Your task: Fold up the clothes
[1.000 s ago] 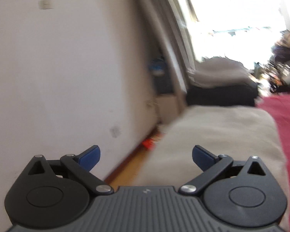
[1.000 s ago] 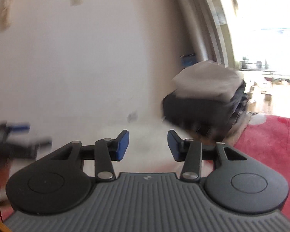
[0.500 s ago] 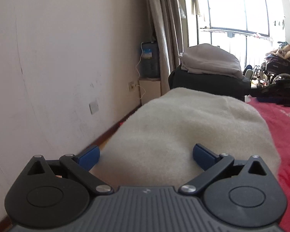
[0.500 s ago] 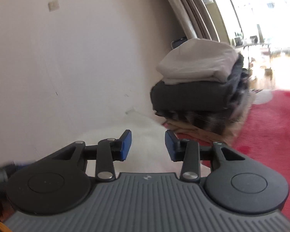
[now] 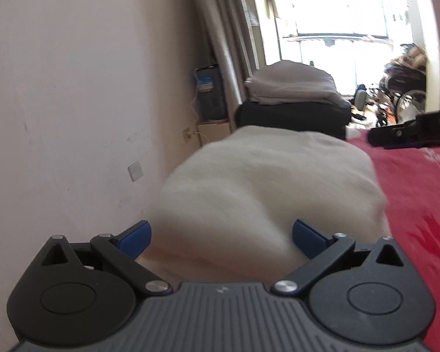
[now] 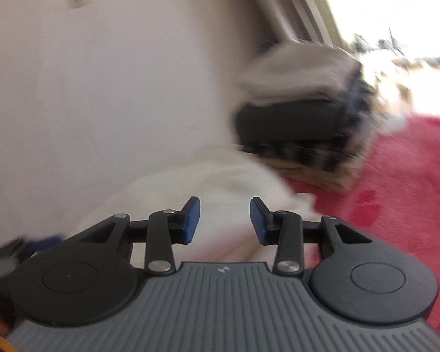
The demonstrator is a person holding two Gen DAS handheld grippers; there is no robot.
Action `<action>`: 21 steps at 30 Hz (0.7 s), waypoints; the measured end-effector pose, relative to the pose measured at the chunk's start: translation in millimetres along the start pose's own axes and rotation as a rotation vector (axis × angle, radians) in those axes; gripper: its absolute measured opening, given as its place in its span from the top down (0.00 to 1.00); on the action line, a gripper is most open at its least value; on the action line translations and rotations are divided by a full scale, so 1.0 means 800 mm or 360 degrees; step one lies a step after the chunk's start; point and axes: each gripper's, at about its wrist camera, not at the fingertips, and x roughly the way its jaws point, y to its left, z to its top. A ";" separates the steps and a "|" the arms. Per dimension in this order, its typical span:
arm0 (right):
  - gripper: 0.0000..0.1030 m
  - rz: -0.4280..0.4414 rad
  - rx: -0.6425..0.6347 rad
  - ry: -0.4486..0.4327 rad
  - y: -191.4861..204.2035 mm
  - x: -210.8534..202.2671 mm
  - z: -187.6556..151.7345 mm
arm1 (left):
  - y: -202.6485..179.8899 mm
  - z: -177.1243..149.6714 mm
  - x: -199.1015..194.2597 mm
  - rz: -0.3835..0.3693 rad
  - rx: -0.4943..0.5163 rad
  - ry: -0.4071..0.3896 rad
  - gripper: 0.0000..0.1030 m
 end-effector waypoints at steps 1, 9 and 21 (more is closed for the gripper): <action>0.62 0.0048 -0.0087 -0.0002 0.019 -0.008 -0.010 | -0.004 -0.003 -0.003 -0.0002 0.0006 0.0010 0.00; 0.62 -0.0010 -0.0481 0.0513 0.092 -0.031 -0.100 | 0.004 -0.034 -0.041 -0.0045 -0.0108 0.0191 0.00; 0.54 -0.0186 -0.0332 0.0839 0.177 -0.176 -0.046 | 0.024 0.012 -0.184 -0.0166 -0.0277 0.0215 0.00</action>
